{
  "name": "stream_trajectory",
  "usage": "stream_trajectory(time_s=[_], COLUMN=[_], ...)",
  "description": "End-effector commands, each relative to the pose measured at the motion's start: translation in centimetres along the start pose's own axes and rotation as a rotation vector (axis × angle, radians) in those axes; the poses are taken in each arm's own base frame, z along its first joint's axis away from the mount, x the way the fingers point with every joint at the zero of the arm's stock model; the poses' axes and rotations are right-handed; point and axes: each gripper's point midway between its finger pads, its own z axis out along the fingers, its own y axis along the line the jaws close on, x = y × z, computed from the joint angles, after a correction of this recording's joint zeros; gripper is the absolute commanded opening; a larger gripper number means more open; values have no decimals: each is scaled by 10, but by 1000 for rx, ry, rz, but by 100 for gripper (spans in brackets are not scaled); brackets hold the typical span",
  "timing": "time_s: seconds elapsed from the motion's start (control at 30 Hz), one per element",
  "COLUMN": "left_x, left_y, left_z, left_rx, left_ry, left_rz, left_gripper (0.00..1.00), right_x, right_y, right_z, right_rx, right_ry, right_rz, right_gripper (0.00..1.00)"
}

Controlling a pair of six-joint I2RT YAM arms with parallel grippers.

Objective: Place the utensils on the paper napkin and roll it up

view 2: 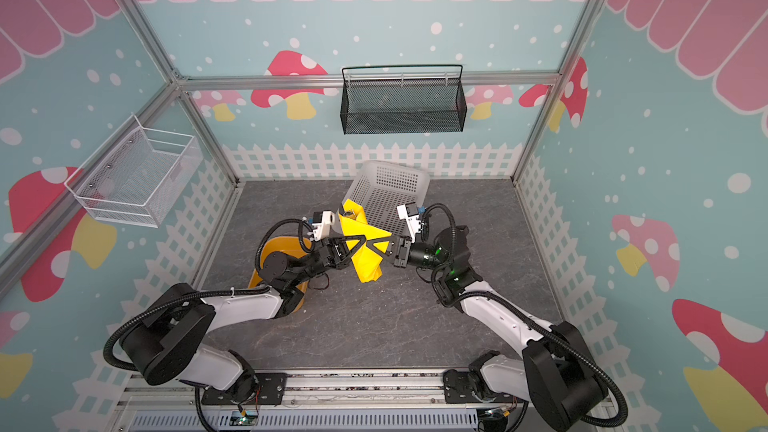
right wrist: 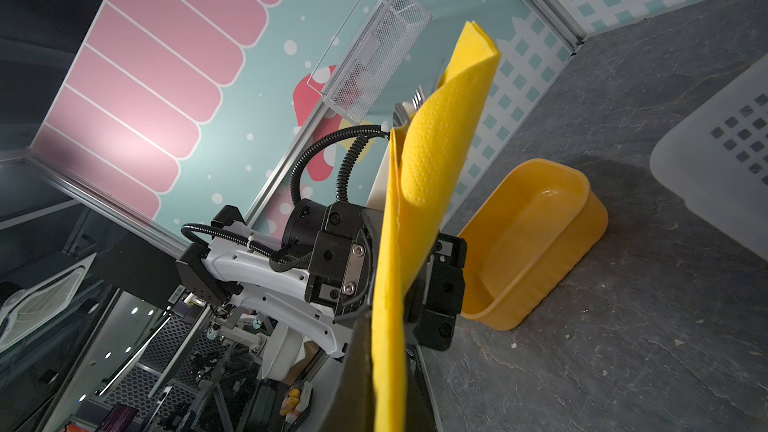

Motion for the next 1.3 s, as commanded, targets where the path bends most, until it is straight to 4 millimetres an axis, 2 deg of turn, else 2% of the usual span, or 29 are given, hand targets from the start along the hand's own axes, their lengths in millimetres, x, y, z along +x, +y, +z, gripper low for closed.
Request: stream_trajectory(time_s=[0.0,0.17,0.33,0.53,0.67,0.83,0.93,1.07,1.17,1.27], left_x=[-2,-1,-1,-2,-2,-2,-3,-4,-5,-6], left_y=[-24,-29,-29,-27,-24,-19,-17,-14,-14,-17], left_z=[-2,-3,-2,-2,-3,-4,-6,-7,-7,-7], left_rx=[66,75,77,66,37,-21,-48,-76,-82,-79], left_ry=[-6,-2,2,-3,-4,-5,-10,-18,-24,-27], left_rz=[58,77,90,103,122,151,164,173,179,182], left_gripper=[2,0,0,0,0,0,0,0,0,0], right_x=[-4,-6,-12,-25,-37,-52,-49,-35,-26,-19], right_y=[12,11,-6,-16,-9,16,39,57,59,49], right_z=[-5,-7,-14,-32,-47,-62,-53,-31,-17,-6], right_rx=[-27,1,157,332,422,470,381,270,283,344], right_ry=[-17,-33,-70,-143,-191,-234,-178,-50,-3,51], right_rz=[-48,-55,-74,-96,-139,-232,-279,-285,-310,-308], right_gripper=[3,17,34,43,47,48,47,40,35,35])
